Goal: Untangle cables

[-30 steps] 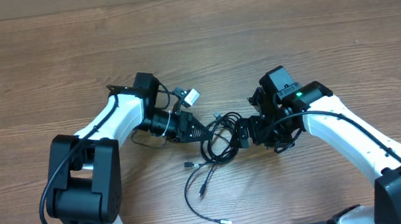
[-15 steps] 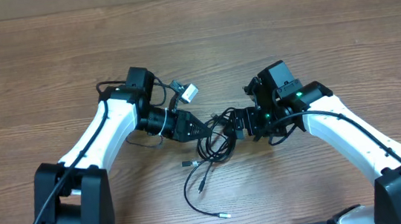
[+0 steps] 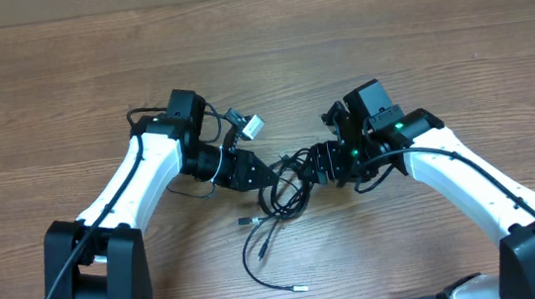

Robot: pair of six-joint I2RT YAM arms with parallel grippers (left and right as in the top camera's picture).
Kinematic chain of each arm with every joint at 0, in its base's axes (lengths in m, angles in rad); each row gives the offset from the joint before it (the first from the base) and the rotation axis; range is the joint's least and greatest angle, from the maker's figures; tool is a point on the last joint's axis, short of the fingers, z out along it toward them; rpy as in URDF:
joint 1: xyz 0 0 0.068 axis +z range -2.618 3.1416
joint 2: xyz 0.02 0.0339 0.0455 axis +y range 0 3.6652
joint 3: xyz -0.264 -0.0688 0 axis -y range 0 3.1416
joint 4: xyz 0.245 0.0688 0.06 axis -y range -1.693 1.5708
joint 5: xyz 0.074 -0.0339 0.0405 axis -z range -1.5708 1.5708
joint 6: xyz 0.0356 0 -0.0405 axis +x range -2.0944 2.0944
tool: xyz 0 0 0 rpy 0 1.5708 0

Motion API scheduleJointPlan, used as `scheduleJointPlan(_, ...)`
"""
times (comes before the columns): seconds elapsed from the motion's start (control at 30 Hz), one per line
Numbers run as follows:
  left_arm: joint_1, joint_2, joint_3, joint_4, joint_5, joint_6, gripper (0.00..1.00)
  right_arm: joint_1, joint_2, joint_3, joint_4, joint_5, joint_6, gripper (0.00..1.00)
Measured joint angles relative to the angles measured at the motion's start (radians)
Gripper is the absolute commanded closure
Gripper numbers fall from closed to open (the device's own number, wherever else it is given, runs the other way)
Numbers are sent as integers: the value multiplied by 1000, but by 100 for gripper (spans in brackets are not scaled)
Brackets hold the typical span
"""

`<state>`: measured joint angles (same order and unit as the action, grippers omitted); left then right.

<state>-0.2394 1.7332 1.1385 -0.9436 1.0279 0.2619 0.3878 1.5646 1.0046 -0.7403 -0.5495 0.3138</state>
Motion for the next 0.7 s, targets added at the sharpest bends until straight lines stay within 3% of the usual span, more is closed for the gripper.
scheduleJointPlan(0.3, 20, 0, 3, -11, -8, 0, 96, 0, 0, 0, 59, -101, 10, 37)
scheduleJointPlan(0.5, 83, 0, 33, -51, -2, 0, 96, 0, 0, 0, 115, -111, 34, 24)
scheduleJointPlan(0.7, 149, 0, 37, -62, 3, -9, 95, 0, 0, 0, 152, 5, 159, 23)
